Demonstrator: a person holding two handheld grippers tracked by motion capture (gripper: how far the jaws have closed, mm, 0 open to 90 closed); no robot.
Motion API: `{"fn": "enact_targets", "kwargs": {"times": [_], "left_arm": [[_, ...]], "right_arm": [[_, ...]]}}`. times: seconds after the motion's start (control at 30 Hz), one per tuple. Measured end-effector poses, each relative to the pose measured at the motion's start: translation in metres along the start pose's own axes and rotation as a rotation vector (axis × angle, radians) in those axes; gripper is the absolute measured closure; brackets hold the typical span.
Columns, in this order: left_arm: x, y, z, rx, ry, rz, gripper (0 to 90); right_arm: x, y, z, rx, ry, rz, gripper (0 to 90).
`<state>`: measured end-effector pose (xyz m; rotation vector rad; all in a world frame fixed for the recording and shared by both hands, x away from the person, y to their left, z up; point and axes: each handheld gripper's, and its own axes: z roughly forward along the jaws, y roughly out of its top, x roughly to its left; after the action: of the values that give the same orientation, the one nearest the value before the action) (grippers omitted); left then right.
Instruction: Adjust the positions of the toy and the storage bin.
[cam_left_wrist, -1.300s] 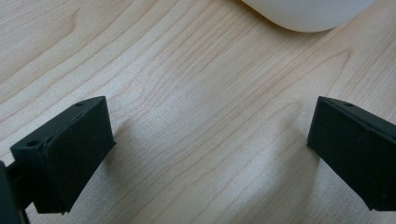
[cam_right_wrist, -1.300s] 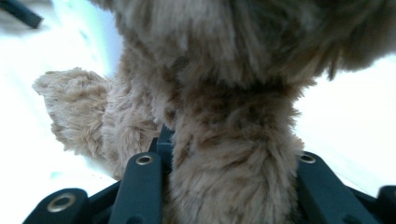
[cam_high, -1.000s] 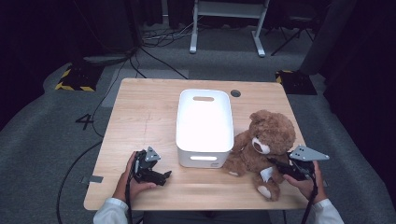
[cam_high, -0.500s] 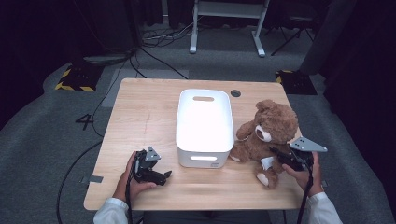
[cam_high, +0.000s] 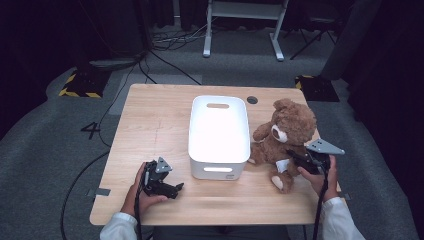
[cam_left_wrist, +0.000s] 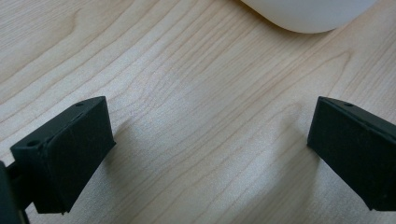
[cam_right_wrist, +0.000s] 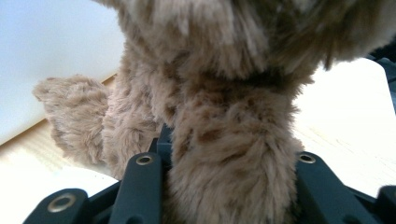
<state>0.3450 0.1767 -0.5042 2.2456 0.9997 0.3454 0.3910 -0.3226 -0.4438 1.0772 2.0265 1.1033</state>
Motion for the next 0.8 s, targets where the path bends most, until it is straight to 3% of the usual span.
{"fn": "enact_targets", "kwargs": {"times": [0.33,0.43,0.63,0.8], "left_arm": [[0.0,0.0,0.0,-0.001,-0.002,-0.002,0.2],[0.0,0.0,0.0,0.0,0.0,0.001,0.2],[0.0,0.0,0.0,0.0,0.0,0.001,0.2],[0.0,0.0,0.0,0.0,0.0,0.001,0.3]], "right_arm": [[0.007,0.008,0.011,0.002,-0.049,0.057,61.7],[0.009,0.009,0.011,0.002,-0.044,0.045,57.1],[0.001,0.008,0.003,0.002,0.075,0.056,41.2],[-0.009,0.005,-0.005,0.024,0.125,0.064,25.9]]}}
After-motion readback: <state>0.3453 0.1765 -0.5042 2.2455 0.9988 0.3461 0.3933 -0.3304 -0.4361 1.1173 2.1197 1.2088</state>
